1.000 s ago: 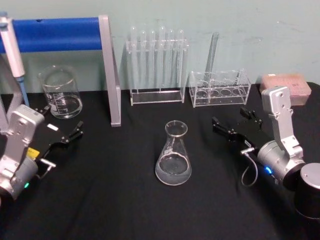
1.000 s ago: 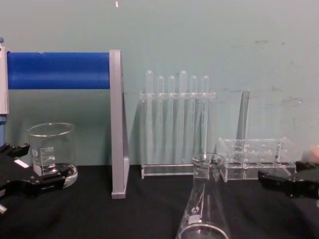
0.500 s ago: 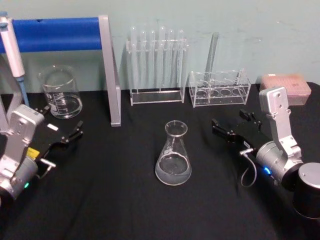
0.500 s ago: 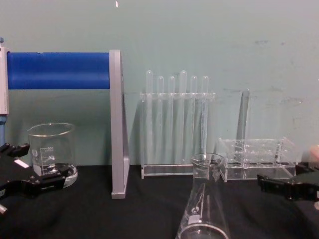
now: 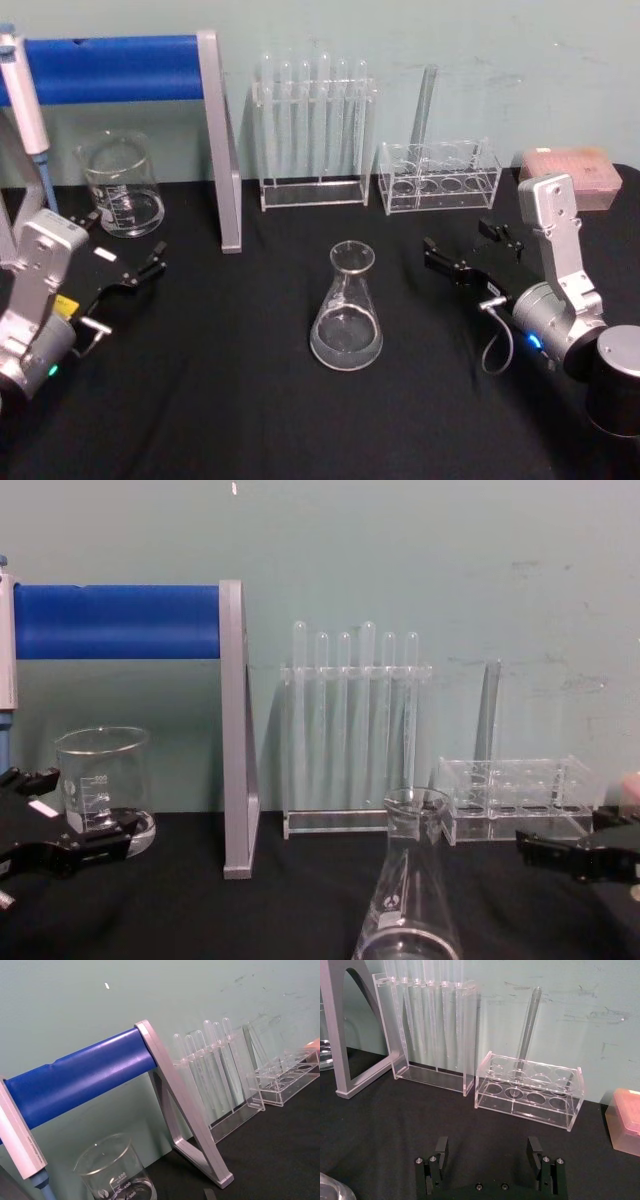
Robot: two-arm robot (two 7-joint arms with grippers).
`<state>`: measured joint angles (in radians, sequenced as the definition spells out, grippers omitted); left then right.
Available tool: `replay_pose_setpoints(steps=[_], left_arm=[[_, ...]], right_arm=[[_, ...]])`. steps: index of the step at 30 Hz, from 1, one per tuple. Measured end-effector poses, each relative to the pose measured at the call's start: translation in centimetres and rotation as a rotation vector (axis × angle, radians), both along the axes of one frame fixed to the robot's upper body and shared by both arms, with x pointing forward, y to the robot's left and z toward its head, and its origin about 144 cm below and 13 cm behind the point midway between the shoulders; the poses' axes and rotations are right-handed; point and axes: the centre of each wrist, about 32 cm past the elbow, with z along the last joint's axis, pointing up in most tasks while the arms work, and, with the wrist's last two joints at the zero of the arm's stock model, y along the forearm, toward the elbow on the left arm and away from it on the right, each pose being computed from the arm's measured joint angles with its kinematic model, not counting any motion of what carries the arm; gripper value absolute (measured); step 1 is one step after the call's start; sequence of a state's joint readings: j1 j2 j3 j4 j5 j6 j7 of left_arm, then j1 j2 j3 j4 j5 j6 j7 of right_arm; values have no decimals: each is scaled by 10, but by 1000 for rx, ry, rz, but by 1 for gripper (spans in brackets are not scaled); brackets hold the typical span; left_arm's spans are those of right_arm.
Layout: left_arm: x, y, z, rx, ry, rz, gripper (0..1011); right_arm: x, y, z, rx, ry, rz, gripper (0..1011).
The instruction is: Grasp the erlenmeyer flask with one hand, shake it three times, then place it back.
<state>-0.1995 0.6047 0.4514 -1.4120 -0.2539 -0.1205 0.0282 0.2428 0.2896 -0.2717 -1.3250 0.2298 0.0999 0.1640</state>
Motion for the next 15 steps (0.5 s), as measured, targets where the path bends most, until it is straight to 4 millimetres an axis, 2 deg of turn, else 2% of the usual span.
replay_pose_setpoints(steps=[15], left_arm=[[0, 0, 0, 0, 0, 0, 1001]], right_arm=[[0, 0, 0, 1, -1, 1, 1000]])
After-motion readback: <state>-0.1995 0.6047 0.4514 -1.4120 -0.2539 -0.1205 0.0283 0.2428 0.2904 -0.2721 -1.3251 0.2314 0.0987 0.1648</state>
